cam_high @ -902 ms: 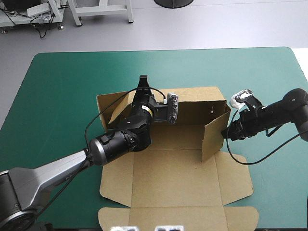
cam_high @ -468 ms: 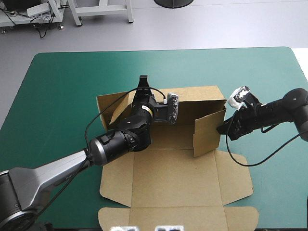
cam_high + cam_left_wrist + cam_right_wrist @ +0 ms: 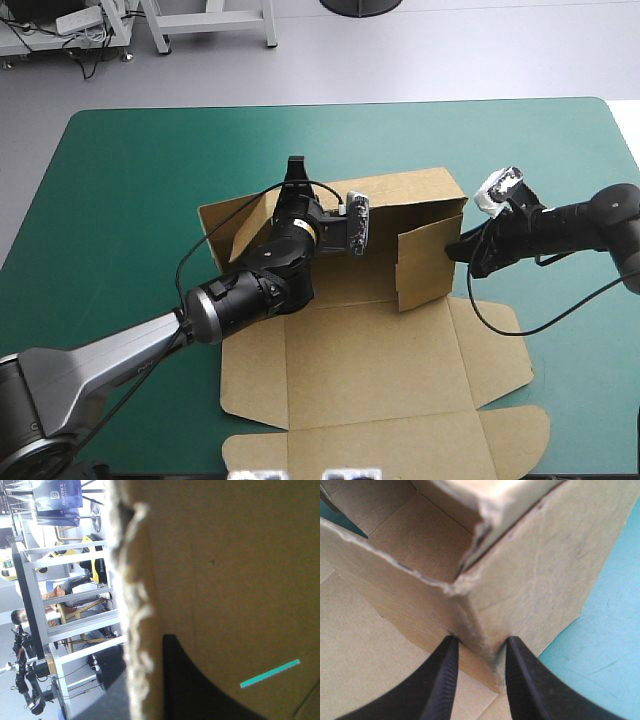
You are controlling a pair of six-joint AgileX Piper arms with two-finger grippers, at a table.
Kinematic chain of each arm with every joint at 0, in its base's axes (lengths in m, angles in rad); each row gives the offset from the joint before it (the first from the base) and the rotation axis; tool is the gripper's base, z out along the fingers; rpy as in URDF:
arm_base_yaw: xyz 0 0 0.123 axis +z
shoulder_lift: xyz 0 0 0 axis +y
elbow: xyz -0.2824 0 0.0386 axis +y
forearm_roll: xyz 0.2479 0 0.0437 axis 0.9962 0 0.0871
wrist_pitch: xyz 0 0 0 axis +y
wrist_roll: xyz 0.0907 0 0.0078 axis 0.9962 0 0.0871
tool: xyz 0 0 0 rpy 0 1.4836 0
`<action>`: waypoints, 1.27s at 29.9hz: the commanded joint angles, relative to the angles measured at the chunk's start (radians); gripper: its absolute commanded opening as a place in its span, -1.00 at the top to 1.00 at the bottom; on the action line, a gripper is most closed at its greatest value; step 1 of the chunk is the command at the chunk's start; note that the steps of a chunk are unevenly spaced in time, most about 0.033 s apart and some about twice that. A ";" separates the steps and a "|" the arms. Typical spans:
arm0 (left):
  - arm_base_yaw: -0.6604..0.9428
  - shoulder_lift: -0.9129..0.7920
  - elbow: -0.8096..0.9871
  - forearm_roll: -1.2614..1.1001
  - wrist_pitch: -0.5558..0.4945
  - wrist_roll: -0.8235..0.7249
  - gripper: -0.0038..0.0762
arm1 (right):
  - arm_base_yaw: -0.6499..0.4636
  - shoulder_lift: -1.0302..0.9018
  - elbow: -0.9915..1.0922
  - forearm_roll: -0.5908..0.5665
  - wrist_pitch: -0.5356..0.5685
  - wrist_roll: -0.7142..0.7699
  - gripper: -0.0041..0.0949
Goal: Fold the box
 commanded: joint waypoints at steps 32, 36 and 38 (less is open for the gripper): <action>-0.004 -0.036 -0.029 0.022 -0.072 -0.003 0.93 | 0.002 0.043 -0.022 0.360 -0.060 -0.095 0.03; -0.004 -0.036 -0.029 0.022 -0.074 -0.003 0.93 | 0.002 0.043 -0.022 0.388 -0.098 -0.136 0.03; -0.004 -0.036 -0.029 0.022 -0.076 -0.003 0.93 | 0.002 0.043 -0.022 0.395 -0.130 -0.142 0.03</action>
